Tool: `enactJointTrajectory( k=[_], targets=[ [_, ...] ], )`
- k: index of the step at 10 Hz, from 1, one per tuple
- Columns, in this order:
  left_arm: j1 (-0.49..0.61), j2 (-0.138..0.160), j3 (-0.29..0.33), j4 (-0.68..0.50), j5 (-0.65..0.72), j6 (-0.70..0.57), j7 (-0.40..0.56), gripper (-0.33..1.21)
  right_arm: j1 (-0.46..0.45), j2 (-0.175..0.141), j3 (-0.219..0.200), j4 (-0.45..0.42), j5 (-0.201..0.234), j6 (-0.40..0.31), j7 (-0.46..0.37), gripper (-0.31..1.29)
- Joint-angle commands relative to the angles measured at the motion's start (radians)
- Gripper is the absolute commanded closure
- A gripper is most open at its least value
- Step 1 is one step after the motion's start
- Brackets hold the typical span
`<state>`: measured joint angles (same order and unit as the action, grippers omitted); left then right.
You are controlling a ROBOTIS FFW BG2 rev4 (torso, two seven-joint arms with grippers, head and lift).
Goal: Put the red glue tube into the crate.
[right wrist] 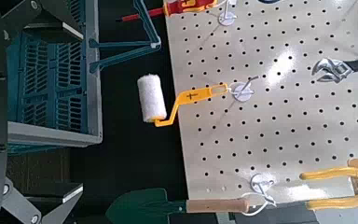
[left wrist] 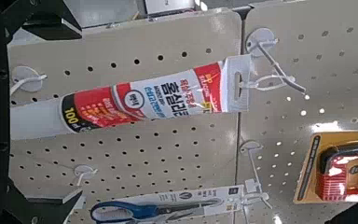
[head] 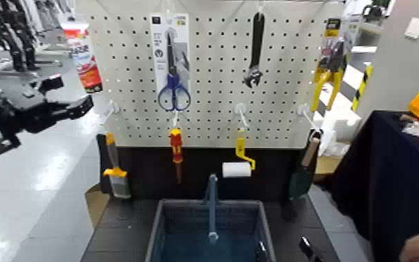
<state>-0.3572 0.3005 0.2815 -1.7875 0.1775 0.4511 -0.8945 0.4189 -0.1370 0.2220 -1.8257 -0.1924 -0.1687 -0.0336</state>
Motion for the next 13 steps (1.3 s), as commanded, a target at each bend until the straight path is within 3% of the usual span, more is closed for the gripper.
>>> enactJointTrajectory(
  k=[1, 5, 8, 9, 11, 13],
  targets=[
    [-0.071, 0.026, -0.031, 0.059, -0.015, 0.003, -0.041, 0.14, -0.005, 0.0, 0.003, 0.005, -0.004, 0.0, 0.006, 0.17],
    [-0.157, 0.066, -0.082, 0.152, -0.035, -0.008, -0.103, 0.14, -0.009, 0.005, 0.002, 0.008, -0.007, 0.005, 0.021, 0.17],
    [-0.194, 0.072, -0.117, 0.204, -0.027, -0.025, -0.129, 0.2, -0.014, 0.005, 0.003, 0.011, -0.01, 0.011, 0.029, 0.17],
    [-0.203, 0.075, -0.125, 0.223, -0.015, -0.028, -0.139, 0.28, -0.015, 0.007, 0.002, 0.013, -0.01, 0.014, 0.034, 0.17],
    [-0.207, 0.077, -0.125, 0.234, 0.014, -0.032, -0.141, 0.74, -0.017, 0.007, 0.0, 0.014, -0.012, 0.015, 0.038, 0.17],
    [-0.213, 0.077, -0.133, 0.226, 0.005, -0.031, -0.132, 0.98, -0.017, 0.008, -0.001, 0.016, -0.012, 0.017, 0.041, 0.17]
  ],
)
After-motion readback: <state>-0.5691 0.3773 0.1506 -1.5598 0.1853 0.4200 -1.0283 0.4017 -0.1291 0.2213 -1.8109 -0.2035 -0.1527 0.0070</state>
